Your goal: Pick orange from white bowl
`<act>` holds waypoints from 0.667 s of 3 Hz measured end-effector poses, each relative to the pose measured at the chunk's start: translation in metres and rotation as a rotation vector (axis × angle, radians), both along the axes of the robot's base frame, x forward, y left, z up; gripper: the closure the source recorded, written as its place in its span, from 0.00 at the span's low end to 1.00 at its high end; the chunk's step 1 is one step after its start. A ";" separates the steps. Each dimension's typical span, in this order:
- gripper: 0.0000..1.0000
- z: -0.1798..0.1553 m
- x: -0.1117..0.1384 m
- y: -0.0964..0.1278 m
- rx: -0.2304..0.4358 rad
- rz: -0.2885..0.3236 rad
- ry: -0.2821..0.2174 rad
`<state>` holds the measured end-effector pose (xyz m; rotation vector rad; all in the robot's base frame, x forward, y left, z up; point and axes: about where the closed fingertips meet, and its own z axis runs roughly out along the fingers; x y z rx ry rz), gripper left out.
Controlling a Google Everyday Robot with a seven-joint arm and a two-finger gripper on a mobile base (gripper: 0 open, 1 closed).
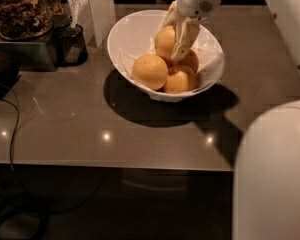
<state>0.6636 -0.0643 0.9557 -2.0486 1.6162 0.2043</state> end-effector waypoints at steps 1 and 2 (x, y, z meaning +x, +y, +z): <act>1.00 0.059 -0.045 -0.010 0.093 0.012 -0.185; 1.00 0.130 -0.126 0.022 0.224 0.103 -0.374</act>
Offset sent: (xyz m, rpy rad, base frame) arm -0.2340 -0.0820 0.0532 0.4734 -0.5942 -0.2947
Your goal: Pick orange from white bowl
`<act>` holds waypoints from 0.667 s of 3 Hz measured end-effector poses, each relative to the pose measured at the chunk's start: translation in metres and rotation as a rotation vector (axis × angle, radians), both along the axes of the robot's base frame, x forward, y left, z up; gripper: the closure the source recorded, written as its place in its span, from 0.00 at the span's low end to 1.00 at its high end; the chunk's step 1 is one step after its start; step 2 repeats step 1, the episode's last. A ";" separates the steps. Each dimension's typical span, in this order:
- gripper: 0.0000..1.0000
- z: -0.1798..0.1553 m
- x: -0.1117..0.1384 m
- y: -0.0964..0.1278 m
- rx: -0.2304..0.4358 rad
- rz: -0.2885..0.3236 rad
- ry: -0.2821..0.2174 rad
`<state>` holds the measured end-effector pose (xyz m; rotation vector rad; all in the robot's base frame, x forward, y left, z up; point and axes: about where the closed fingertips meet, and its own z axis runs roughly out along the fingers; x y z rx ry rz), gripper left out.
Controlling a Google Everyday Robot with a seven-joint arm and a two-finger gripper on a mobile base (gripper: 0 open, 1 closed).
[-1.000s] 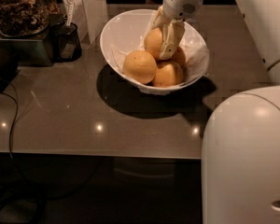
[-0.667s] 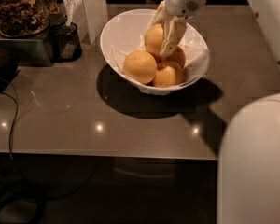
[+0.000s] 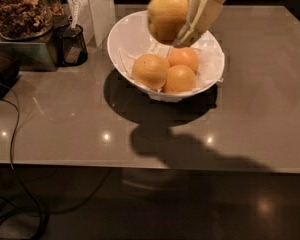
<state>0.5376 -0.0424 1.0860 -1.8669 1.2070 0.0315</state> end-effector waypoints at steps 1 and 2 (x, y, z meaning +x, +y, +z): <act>1.00 0.039 -0.090 0.065 0.106 0.110 -0.211; 1.00 0.039 -0.090 0.065 0.106 0.110 -0.211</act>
Offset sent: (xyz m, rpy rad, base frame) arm 0.0000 0.0000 0.0000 0.0000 0.0000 0.0000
